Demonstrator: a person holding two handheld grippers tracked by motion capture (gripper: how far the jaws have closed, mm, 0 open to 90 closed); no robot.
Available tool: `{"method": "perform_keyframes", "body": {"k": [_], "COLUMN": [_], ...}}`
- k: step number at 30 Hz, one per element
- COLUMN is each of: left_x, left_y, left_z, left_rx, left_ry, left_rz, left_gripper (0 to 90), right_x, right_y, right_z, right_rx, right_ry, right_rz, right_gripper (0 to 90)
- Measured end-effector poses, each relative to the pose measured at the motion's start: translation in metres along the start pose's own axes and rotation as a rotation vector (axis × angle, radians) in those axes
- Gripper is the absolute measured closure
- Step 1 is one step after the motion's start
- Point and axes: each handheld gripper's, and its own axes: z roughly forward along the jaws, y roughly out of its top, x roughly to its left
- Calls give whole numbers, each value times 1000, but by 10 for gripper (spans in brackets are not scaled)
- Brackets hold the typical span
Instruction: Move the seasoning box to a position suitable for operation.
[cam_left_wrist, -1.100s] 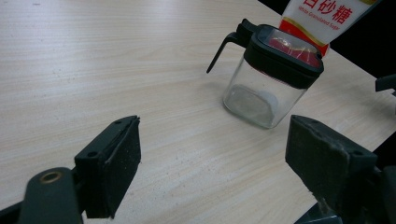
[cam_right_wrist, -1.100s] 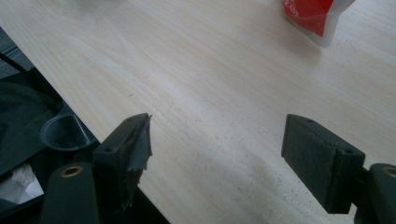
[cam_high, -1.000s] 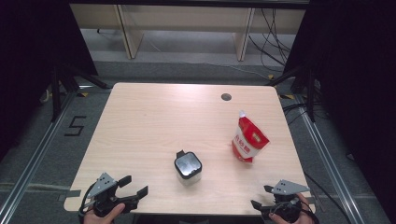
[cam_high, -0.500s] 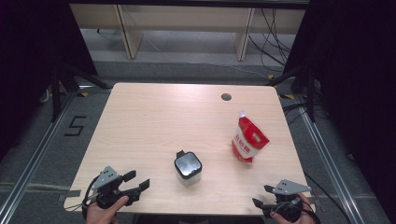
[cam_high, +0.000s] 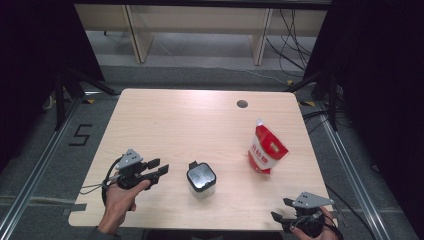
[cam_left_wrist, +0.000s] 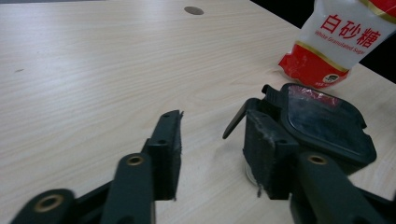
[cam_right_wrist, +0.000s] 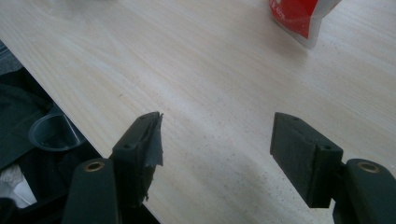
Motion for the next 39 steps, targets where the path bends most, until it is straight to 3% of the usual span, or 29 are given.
{"method": "perform_keyframes", "body": {"k": [2, 3, 6, 7, 10, 11, 12, 13, 16, 17, 19, 22, 26, 27, 29, 32, 33, 34, 35, 39], "left_x": [0, -2, -4, -7, -9, -11, -13, -16, -19, -22, -25, -37, -40, -39, -39, -38, -38, -38, -38, -35], "left_y": [4, 7, 9, 10, 13, 18, 19, 21, 25, 29, 31, 40, 43, 43, 40, 40, 41, 41, 41, 39], "left_z": [7, 13, 19, 26, 30, 34, 35, 35, 39, 46, 50, 66, 77, 83, 89, 90, 88, 88, 85, 78], "left_rx": [5, 10, 20, 33, 40, 28, 28, 36, 39, 48, 52, 77, 100, 126, 149, 147, 163, 163, 173, 193], "left_ry": [-5, -3, -21, -25, -50, -81, -81, -73, -78, -87, -91, -108, -121, -124, -123, -128, -118, -118, -109, -100], "left_rz": [19, 50, 72, 104, 128, 176, 177, 154, 156, 169, 168, 207, 223, 241, 240, 230, 244, 244, 249, 234], "left_gripper": [654, 698, 822, 853, 891, 892, 892, 892, 893, 893, 893, 892, 892, 892, 892, 892, 891, 890, 890, 887], "right_x": [-1, 1, -1, 0, 0, 0, 1, 1, 0, 2, 2, 0, 0, -1, -1, -2, -1, -2, -1, -1], "right_y": [0, -1, -1, -1, 0, 0, 0, 0, 0, -1, -1, 0, 0, 0, 0, 0, 0, 0, 0, 0], "right_z": [1, 1, 2, 2, 3, 4, 4, 4, 5, 5, 5, 5, 4, 4, 3, 3, 3, 3, 3, 3], "right_rx": [-7, 5, 5, 6, 5, 9, 10, 12, 8, 9, 7, 10, 16, 8, 8, 1, 6, 0, 8, -1], "right_ry": [17, 0, 0, 3, 9, 7, 9, 10, 13, 9, 8, 12, 14, 12, 10, 6, 11, 6, 15, 15], "right_rz": [-4, 23, 5, 14, -8, -9, -5, -2, -21, -3, -4, -24, -9, -21, -24, -35, -19, -38, -15, -20], "right_gripper": [347, 346, 345, 344, 343, 339, 339, 338, 337, 337, 337, 336, 336, 336, 337, 337, 337, 337, 337, 336]}}
